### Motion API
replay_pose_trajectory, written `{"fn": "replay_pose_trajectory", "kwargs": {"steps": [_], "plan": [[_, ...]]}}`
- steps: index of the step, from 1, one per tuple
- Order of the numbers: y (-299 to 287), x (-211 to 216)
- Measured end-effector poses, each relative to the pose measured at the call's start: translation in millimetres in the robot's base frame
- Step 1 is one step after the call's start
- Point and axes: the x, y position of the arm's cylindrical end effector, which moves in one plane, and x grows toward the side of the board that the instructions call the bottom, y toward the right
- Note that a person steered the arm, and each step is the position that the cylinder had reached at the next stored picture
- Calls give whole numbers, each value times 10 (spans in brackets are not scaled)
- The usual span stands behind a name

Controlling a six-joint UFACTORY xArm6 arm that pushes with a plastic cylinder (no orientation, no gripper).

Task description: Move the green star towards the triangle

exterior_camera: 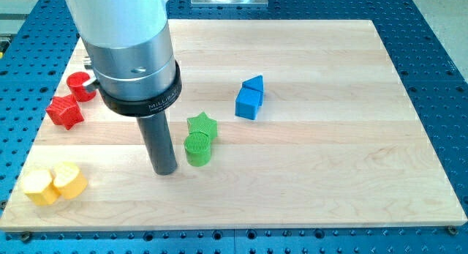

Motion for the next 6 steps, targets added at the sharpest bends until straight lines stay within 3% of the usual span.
{"fn": "replay_pose_trajectory", "kwargs": {"steps": [1,2,4,5,6], "plan": [[-149,85],[284,457],[573,-281],[488,-181],[410,-416]]}}
